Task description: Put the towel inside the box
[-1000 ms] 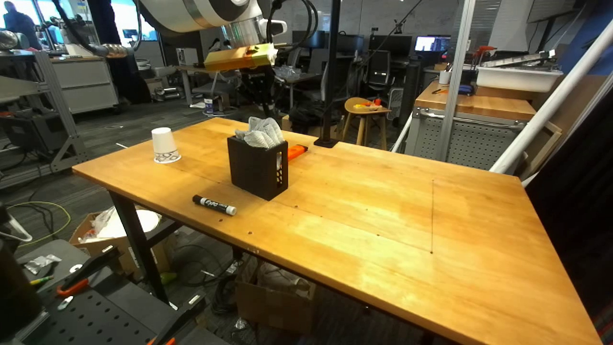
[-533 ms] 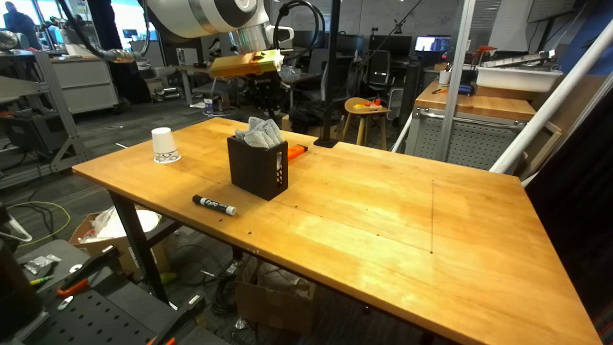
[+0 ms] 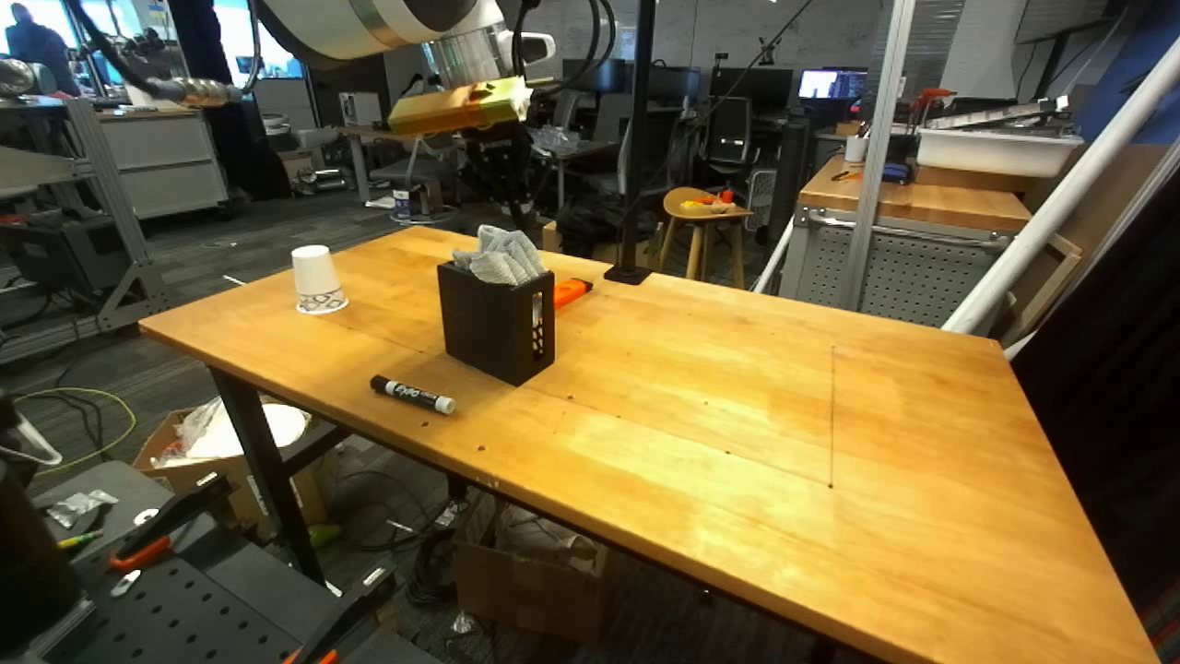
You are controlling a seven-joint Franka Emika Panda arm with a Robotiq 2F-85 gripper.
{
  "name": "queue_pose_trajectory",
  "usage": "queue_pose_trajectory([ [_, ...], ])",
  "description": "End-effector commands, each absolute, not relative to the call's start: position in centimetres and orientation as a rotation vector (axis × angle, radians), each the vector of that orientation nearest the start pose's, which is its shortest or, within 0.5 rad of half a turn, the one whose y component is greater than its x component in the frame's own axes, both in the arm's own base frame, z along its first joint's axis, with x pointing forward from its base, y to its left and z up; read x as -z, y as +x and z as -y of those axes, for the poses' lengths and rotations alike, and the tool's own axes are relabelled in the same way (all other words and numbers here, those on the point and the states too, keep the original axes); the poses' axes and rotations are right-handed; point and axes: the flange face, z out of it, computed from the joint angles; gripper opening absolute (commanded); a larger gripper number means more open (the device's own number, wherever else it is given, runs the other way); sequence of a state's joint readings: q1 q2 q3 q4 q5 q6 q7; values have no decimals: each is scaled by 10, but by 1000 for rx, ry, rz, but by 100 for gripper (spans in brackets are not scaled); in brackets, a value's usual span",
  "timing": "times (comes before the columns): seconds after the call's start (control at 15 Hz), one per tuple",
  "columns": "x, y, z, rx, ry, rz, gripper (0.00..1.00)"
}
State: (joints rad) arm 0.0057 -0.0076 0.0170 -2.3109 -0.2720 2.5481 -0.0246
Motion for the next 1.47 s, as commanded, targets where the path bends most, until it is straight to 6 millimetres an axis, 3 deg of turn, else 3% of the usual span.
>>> queue_pose_trajectory([
  [0.0,-370,508,-15,376,-3282,374,3],
  [0.8,-354,481,-22,304,-3278,335,3],
  [1.4,-336,475,-46,209,-3279,432,2],
])
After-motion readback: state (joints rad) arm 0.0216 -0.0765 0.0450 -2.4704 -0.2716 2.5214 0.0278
